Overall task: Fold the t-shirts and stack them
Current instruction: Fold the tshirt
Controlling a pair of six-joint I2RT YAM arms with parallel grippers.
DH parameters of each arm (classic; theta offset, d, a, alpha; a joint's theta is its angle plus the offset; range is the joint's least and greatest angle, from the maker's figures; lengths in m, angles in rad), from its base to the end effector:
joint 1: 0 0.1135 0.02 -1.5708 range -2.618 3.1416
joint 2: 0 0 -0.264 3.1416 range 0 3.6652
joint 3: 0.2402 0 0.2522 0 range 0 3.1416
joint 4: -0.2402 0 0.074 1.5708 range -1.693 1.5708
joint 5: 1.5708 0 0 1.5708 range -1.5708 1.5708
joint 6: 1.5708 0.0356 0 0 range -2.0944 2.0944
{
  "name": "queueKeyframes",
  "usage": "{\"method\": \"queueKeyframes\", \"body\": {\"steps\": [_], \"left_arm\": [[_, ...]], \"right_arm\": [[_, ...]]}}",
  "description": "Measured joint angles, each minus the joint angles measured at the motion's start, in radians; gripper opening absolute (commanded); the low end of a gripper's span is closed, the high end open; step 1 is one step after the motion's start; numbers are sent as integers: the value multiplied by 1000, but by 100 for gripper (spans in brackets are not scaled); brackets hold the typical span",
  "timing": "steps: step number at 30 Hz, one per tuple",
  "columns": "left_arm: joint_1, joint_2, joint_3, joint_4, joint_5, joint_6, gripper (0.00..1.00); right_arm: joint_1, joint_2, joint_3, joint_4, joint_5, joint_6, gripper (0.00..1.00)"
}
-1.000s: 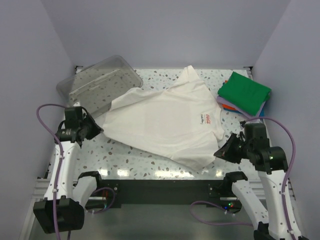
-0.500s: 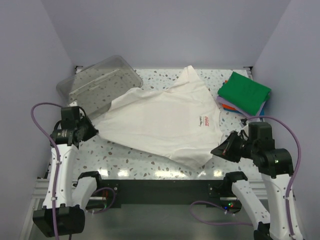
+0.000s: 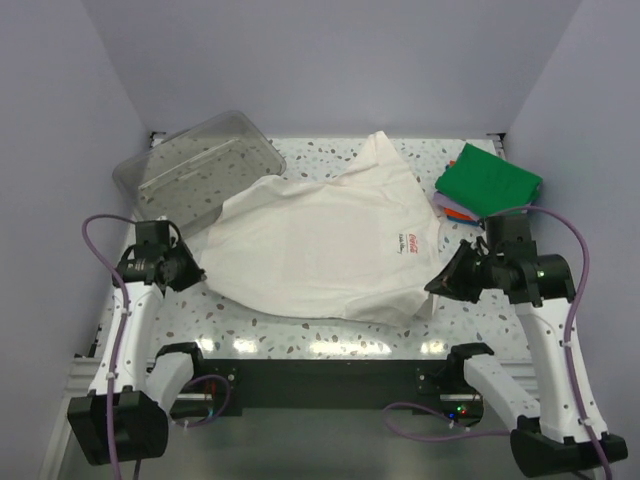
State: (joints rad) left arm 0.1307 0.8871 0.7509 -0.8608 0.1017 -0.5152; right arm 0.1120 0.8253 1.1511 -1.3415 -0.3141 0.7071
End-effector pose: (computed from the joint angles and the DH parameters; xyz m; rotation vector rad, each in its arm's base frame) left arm 0.1625 0.0177 0.2525 -0.7832 2.4627 -0.2747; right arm 0.1087 0.0233 0.3511 0.6681 2.5899 0.6913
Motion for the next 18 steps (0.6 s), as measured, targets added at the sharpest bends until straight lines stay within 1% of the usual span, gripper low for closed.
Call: {"method": "queueKeyframes", "body": {"steps": [5,11,14,18], "left_arm": [[0,74,-16,72,27,-2,0],[0,208,-10,171,52,2,0],[0,268,15,206,59,3,0],[0,332,75,250,60,5,0]], "right_arm": [[0,81,1,15,48,-2,0],[0,199,0,114,92,-20,0],[0,270,8,158,119,-43,0],[-2,384,83,184,164,-87,0]]}}
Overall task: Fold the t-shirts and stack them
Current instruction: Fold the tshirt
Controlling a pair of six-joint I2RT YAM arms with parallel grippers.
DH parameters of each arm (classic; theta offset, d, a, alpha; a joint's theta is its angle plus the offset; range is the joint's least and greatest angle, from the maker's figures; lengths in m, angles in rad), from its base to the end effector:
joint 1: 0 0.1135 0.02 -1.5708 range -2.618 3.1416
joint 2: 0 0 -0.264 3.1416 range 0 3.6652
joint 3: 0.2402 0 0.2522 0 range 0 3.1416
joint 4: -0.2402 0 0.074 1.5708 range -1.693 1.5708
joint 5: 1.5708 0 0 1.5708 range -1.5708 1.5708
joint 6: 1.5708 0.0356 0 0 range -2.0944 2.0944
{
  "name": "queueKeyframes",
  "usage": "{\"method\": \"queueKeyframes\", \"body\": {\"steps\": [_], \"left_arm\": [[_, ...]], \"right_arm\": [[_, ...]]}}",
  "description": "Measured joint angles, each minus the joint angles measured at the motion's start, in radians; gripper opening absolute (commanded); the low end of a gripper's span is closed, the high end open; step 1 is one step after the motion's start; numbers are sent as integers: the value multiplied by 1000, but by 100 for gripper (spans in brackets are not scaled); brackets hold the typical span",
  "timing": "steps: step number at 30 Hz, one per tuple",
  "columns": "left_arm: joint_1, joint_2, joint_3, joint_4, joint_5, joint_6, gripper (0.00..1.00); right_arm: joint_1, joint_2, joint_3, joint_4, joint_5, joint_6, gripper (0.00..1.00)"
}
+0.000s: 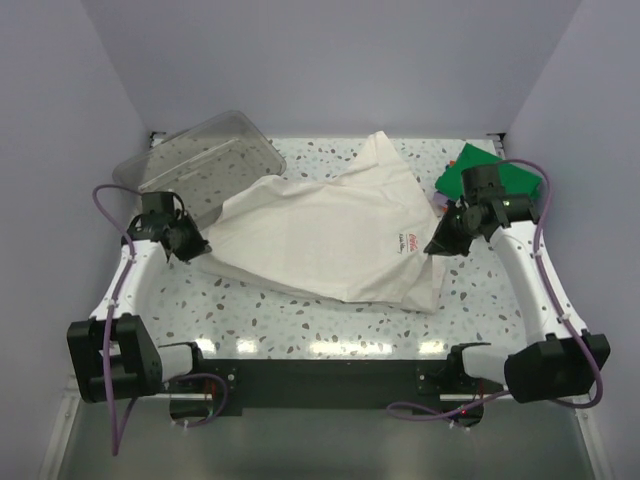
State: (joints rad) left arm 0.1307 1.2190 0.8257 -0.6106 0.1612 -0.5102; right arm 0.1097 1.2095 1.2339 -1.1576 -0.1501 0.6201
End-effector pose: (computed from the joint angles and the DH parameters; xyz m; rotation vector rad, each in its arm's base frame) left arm 0.2356 0.0252 0.2308 -0.7589 2.4805 -0.3482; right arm 0.2145 0.0290 0.3275 0.6513 2.6789 0.4123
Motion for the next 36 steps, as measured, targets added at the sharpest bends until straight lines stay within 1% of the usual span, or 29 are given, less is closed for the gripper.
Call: {"method": "queueKeyframes", "body": {"steps": [8,18,25,27,28,29,30,32,33,34,36], "left_arm": [[0,148,127,79,19,32,0],[0,266,160,110,33,68,0],[0,317,186,135,48,78,0],[0,318,187,145,57,85,22],[0,318,189,151,64,89,34],[0,317,191,159,71,86,51],[0,315,192,165,74,90,57],[0,299,192,179,79,84,64],[0,285,192,183,79,84,65],[0,267,192,186,80,83,66],[0,215,192,195,78,83,66]], "right_arm": [[-49,158,166,40,55,-88,0],[-72,370,227,128,64,-132,0],[-72,484,312,158,63,-144,0],[-72,521,348,168,58,-144,0],[-72,537,360,177,56,-144,8],[-72,559,379,181,53,-144,20],[-72,583,401,183,50,-145,49],[-72,627,441,190,45,-156,65],[-72,645,463,187,41,-166,77],[-73,656,482,189,35,-176,80],[-73,655,495,192,28,-196,82]]}}
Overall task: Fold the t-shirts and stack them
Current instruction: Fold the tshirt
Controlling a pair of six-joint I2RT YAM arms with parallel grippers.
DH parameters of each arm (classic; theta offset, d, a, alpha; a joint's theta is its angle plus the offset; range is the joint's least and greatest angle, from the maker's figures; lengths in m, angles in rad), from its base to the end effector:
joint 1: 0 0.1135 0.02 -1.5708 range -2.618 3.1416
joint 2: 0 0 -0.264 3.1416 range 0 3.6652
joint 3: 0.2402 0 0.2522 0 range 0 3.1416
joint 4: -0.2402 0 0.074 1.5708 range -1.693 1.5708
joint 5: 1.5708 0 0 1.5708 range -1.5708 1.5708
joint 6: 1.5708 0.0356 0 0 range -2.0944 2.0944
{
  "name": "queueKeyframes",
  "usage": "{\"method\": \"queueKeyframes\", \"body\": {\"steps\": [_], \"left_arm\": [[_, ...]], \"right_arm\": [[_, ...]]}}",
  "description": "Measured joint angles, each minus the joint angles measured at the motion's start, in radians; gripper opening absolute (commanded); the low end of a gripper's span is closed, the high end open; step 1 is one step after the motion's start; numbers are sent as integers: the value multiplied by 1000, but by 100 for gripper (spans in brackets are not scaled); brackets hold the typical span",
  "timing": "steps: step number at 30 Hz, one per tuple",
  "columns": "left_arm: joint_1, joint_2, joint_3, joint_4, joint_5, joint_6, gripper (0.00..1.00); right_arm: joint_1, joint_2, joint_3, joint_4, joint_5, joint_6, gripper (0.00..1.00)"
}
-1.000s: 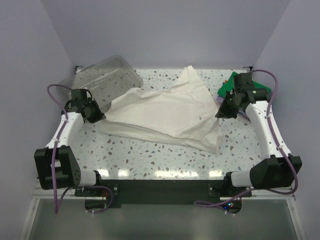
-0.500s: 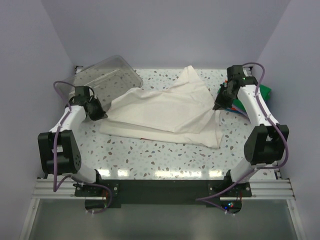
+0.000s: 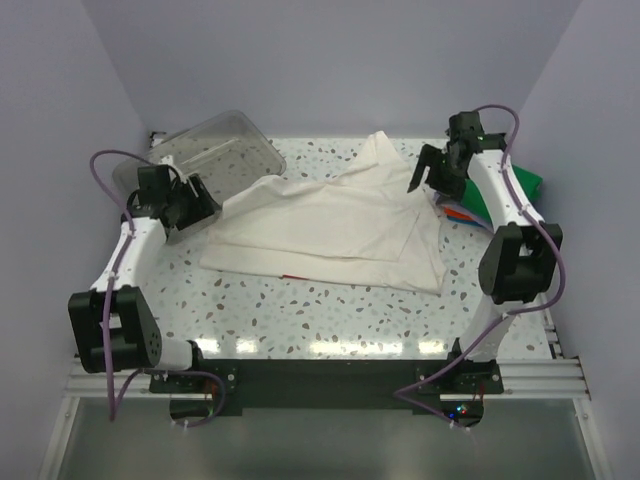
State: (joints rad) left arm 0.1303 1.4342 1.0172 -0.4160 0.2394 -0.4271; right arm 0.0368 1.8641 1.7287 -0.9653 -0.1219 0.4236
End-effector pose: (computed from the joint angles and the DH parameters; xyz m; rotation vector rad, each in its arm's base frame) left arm 0.3039 0.0313 0.2503 -0.5560 2.3509 -0.4250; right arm 0.3962 0.0189 0.2951 0.4793 2.6523 0.3074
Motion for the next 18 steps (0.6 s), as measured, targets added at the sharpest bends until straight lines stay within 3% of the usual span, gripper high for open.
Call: {"method": "queueKeyframes", "body": {"steps": [4,7,11,18], "left_arm": [[-14,-128,-29,76,-4,-9,65],[-51,-177,-87,139,4,-29,62],[-116,-130,-153,191,23,-64,62],[-186,-39,-266,284,79,-122,64]], "right_arm": [[0,-76,-54,16,-3,-22,80],[0,-225,-222,55,-29,-19,79],[1,-384,-444,96,-77,-1,77],[2,-365,-655,152,-108,28,77]]}}
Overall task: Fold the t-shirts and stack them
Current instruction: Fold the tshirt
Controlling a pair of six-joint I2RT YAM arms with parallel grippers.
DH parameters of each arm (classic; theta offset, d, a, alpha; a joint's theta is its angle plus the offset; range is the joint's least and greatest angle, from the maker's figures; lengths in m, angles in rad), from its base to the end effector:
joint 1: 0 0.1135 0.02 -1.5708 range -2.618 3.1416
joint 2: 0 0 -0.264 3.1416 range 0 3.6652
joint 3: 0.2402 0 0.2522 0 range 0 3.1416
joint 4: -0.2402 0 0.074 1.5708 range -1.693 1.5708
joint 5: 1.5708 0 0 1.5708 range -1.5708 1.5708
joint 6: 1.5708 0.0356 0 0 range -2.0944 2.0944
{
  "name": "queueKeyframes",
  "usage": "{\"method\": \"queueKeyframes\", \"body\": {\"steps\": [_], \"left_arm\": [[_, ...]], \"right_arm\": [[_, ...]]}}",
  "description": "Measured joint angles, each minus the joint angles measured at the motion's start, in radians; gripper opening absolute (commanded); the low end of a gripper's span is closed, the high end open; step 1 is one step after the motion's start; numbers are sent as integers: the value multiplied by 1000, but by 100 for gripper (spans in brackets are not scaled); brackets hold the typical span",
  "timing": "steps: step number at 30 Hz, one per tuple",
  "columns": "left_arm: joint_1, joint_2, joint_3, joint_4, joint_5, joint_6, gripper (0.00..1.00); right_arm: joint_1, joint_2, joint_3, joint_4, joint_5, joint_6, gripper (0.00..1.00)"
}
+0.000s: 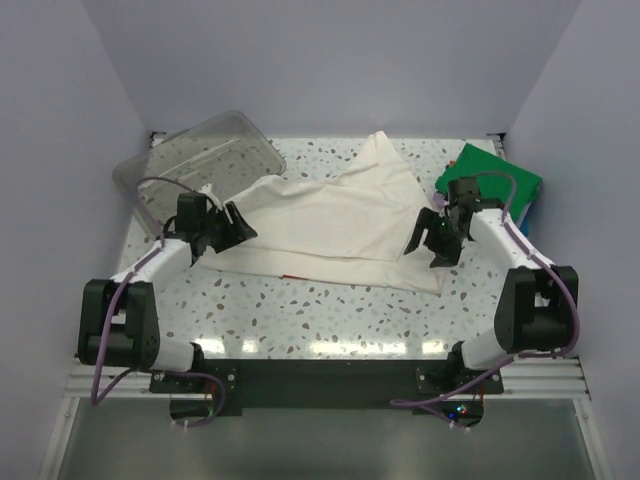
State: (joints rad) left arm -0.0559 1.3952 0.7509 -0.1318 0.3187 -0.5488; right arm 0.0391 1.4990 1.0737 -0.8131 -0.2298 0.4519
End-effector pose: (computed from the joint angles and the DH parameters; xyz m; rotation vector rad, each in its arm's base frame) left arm 0.2816 -0.0269 0.1988 -0.4270 2.3586 -0.6658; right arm 0.2839 0.0192 0.2277 0.5289 2.7944 0.4342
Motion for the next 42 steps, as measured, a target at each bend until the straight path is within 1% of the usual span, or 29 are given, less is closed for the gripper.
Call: {"method": "queueKeyframes", "body": {"steps": [5,10,18,24,32,38,42], "left_arm": [[1,43,-81,80,25,-26,64],[2,64,-152,120,38,-45,64],[2,64,-160,146,37,-50,64],[1,64,-155,136,28,-32,65],[0,64,-154,134,34,-3,65],[0,46,-158,121,33,3,65],[0,-23,-155,88,19,0,65]], "right_arm": [[0,21,-48,27,0,9,77],[0,90,-53,52,2,11,77],[0,205,-53,54,24,4,77],[4,224,-39,21,72,-3,78],[9,294,47,-35,138,-23,77],[8,293,80,-52,169,-44,77],[26,240,108,-92,165,-44,77]]}}
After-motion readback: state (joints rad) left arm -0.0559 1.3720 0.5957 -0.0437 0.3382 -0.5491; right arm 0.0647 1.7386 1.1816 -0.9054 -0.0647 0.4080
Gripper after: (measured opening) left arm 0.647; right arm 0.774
